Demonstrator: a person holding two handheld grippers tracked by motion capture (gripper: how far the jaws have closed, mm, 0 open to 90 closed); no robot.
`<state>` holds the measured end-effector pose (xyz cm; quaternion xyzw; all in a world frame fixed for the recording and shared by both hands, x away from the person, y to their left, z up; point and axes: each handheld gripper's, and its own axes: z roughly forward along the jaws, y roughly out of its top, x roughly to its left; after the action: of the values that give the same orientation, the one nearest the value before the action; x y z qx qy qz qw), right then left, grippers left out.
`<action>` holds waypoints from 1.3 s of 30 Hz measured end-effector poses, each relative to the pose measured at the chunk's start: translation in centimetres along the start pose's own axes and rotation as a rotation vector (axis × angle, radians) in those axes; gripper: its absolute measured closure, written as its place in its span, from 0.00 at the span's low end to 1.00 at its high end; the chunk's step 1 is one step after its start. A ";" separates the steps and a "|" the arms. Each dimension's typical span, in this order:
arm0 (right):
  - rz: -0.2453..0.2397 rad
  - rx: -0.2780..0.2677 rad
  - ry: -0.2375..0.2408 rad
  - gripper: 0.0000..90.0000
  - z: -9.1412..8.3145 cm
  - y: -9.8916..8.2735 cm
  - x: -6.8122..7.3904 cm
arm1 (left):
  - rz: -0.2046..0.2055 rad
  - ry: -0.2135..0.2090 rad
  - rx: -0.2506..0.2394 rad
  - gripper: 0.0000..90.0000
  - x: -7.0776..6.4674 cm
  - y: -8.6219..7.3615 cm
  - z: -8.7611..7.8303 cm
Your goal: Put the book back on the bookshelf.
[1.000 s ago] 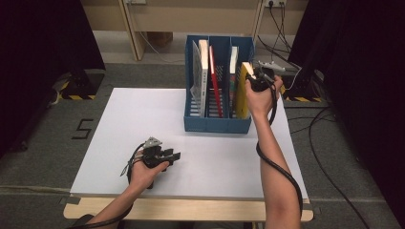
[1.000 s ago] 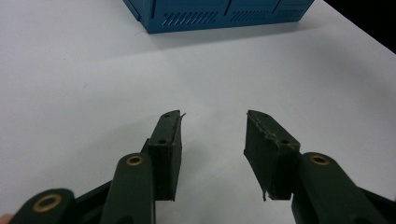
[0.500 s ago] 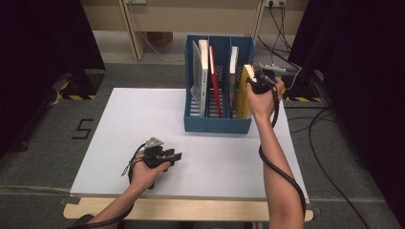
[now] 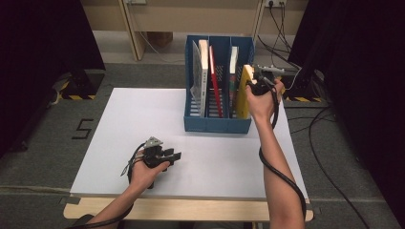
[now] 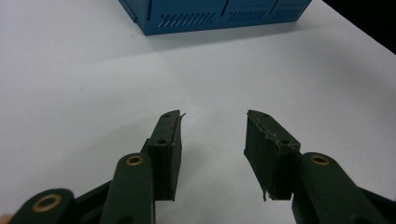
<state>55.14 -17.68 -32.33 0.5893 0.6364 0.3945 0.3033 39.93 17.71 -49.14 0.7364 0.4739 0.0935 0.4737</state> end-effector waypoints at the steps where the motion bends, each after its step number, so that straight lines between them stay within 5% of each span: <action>1: 0.003 0.003 0.002 0.79 -0.1 0.0 0.0 | 0.001 0.000 0.000 0.62 0.0 0.0 0.0; 23: -0.011 0.051 -0.007 0.84 -1.0 -0.4 0.4 | -0.001 -0.002 0.000 0.61 0.0 -0.2 0.0; 39: -0.018 -0.027 -0.027 0.85 -0.9 -0.2 1.2 | -0.002 -0.001 -0.001 0.61 0.1 -0.2 0.1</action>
<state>54.12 -16.60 -31.99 0.5848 0.6322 0.3922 0.3232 39.94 17.72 -49.38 0.7357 0.4745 0.0930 0.4744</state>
